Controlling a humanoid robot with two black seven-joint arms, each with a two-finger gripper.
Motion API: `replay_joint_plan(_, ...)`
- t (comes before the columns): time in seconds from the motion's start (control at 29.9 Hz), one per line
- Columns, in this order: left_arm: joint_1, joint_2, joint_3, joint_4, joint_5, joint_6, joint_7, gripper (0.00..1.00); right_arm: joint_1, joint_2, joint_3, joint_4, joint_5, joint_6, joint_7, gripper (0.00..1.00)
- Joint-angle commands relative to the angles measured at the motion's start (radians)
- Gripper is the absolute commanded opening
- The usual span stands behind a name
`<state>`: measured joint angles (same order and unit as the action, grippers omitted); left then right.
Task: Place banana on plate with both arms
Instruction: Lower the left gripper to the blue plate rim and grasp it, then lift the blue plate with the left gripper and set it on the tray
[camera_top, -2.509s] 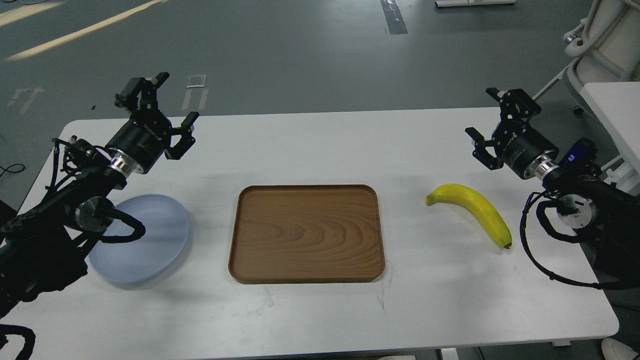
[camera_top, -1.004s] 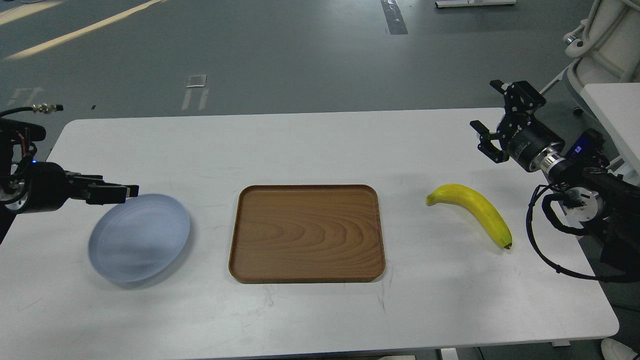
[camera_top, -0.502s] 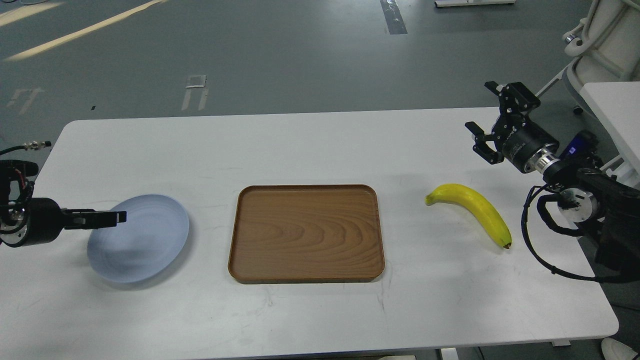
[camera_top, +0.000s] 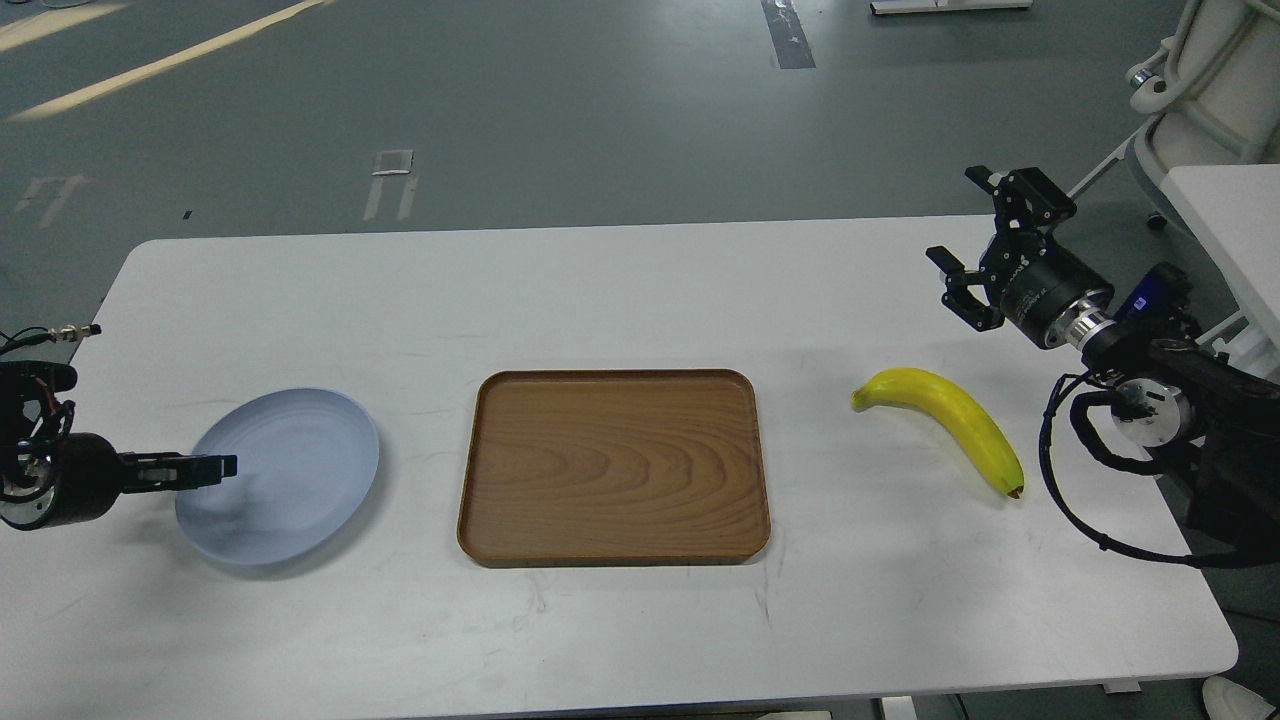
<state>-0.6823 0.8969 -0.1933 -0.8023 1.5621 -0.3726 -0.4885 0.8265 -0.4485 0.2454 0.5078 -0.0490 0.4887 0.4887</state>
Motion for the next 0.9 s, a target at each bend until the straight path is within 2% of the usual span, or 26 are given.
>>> replay_joint_plan(0.0,0.001,0.001,-0.002,0.0,0.0,0.0,0.0,0.18,-0.001,0.001,0.0,0.0,0.0,0.0,0.0,1.0)
replay_joint_plan(0.03,0.001,0.001,-0.002,0.0,0.0,0.0,0.0,0.18,-0.001,0.001,0.0,0.0,0.0,0.0,0.0,1.0)
replay_joint_plan(0.1,0.0,0.001,-0.002,0.0,-0.002,0.0,0.0,0.0,-0.001,0.007,0.0,0.0,0.0,0.0,0.0,1.0)
replay_joint_plan(0.54,-0.032,0.014,-0.005,-0.006,-0.069,-0.012,0.0,0.0,0.008,0.014,0.0,0.0,0.0,0.0,0.0,1.0)
replay_joint_plan(0.74,-0.199,0.025,-0.002,-0.058,-0.122,-0.116,0.0,0.0,0.006,0.008,0.0,0.001,0.0,0.0,0.0,1.0)
replay_joint_plan(0.87,-0.318,0.001,0.002,-0.153,-0.117,-0.116,0.0,0.0,0.008,0.001,0.0,0.001,0.0,0.0,0.0,1.0)
